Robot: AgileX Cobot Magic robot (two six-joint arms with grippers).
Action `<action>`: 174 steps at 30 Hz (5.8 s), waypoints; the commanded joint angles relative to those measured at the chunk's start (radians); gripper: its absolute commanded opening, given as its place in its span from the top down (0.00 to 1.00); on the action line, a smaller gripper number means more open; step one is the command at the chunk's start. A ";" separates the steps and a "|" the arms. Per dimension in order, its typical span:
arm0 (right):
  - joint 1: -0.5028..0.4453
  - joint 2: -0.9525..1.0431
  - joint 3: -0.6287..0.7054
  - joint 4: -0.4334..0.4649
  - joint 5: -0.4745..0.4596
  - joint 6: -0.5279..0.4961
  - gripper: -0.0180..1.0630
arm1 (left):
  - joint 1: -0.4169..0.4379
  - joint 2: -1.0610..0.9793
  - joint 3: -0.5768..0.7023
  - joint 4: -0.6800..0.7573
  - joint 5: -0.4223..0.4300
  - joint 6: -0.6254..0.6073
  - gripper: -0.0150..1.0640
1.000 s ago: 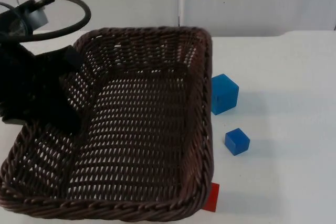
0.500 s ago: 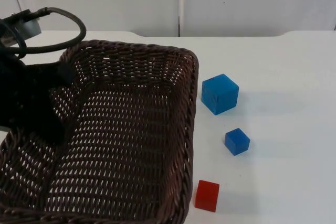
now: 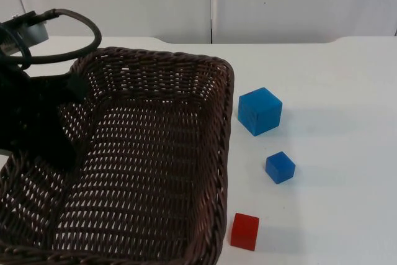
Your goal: Pick up the basket with the left hand and place the largest block into the basket with the right hand.
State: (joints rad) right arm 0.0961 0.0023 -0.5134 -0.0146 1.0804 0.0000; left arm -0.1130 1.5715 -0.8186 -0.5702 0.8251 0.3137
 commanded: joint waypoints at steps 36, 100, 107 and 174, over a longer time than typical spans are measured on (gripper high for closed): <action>-0.004 0.502 -0.111 -0.003 -0.387 0.006 0.01 | -0.006 -0.017 -0.003 -0.019 0.025 0.002 0.99; 0.404 1.944 -0.806 0.118 -0.615 -0.263 0.01 | -0.006 -0.017 -0.003 0.010 0.022 0.002 0.99; 0.405 2.055 -0.844 0.122 -0.745 -0.263 0.01 | -0.006 -0.017 -0.003 0.010 0.022 0.002 0.99; 0.403 1.676 -0.844 0.069 -0.725 -0.248 0.99 | -0.006 -0.017 -0.003 0.013 0.006 0.002 0.99</action>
State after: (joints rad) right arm 0.4977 1.7092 -1.3535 0.0573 0.3516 -0.2470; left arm -0.1130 1.5715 -0.8186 -0.5433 0.8278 0.3156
